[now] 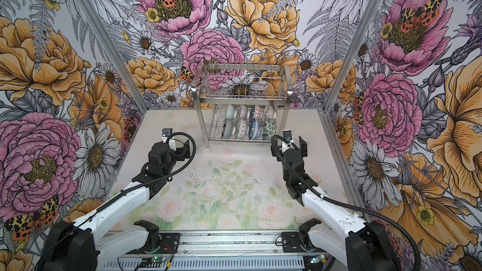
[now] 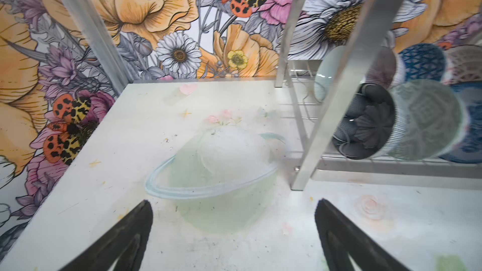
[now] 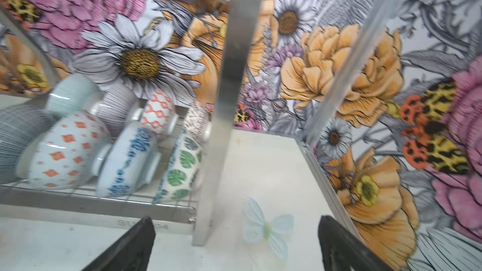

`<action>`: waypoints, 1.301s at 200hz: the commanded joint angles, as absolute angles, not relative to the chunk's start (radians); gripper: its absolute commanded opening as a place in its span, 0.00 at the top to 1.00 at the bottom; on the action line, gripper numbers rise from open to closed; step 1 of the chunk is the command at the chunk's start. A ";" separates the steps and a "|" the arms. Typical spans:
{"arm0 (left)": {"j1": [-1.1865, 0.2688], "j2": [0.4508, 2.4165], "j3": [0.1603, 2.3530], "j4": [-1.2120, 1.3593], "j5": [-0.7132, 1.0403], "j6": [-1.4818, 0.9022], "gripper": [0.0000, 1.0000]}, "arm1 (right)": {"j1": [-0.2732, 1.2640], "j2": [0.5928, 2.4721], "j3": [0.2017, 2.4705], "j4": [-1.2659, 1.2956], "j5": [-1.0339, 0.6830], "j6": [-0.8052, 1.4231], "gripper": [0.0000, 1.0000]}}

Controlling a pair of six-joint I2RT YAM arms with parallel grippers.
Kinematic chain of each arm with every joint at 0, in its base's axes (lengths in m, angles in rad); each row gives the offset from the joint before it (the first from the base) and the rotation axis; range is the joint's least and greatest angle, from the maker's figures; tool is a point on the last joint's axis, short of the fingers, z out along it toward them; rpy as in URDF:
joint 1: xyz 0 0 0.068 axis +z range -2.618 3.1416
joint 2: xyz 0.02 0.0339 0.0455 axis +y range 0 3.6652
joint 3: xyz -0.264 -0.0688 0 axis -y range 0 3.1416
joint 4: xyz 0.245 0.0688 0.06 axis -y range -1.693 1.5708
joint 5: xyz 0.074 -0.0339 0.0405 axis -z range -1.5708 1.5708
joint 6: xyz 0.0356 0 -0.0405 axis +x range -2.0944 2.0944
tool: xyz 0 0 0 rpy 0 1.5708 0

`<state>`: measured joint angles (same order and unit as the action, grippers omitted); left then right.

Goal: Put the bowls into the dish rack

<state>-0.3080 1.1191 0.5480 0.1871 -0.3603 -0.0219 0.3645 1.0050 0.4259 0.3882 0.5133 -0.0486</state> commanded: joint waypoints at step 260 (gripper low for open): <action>0.015 1.551 0.376 0.945 -0.094 -0.005 0.01 | -0.002 1.535 0.379 0.888 0.215 0.104 0.00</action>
